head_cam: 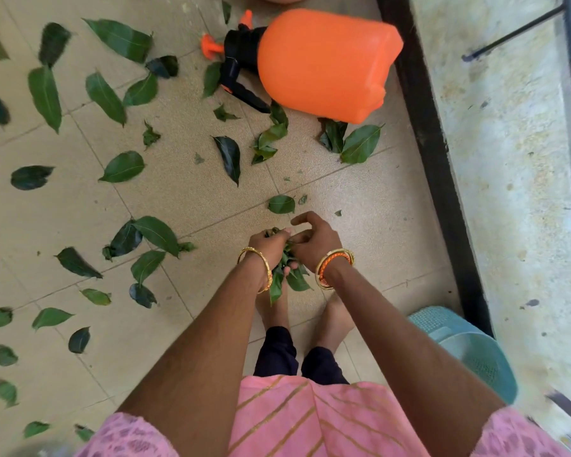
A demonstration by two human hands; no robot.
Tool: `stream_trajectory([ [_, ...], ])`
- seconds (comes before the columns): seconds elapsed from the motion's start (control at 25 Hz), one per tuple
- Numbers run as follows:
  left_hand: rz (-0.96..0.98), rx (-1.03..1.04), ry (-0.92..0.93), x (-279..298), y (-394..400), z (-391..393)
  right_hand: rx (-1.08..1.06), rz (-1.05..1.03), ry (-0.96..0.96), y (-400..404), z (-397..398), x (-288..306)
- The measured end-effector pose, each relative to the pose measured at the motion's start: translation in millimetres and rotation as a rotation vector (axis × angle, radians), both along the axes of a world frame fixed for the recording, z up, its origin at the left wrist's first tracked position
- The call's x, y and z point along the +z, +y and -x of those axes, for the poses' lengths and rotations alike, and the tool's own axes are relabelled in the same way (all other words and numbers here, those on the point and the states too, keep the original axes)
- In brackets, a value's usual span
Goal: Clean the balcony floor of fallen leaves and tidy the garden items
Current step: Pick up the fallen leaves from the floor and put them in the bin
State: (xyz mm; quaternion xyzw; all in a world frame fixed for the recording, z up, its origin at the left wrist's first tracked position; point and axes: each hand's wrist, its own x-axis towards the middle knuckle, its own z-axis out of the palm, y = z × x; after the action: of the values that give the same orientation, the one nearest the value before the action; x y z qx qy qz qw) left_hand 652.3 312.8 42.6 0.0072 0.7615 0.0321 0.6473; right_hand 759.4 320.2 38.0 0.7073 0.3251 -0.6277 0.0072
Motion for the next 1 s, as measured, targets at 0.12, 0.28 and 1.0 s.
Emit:
stream_trajectory([
  [0.12, 0.028, 0.016, 0.136, -1.9, -5.7, 20.3, -0.2, 0.025, 0.034, 5.5, -0.2, -17.1],
  [0.28, 0.028, 0.031, 0.132, -11.8, -12.1, 43.0, 0.007, -0.087, -0.277, 13.8, 0.1, -53.0],
  [1.0, 0.016, 0.134, -0.001, -12.9, -9.6, 47.8, 0.168, -0.219, -0.372, 20.2, 13.4, -76.0],
])
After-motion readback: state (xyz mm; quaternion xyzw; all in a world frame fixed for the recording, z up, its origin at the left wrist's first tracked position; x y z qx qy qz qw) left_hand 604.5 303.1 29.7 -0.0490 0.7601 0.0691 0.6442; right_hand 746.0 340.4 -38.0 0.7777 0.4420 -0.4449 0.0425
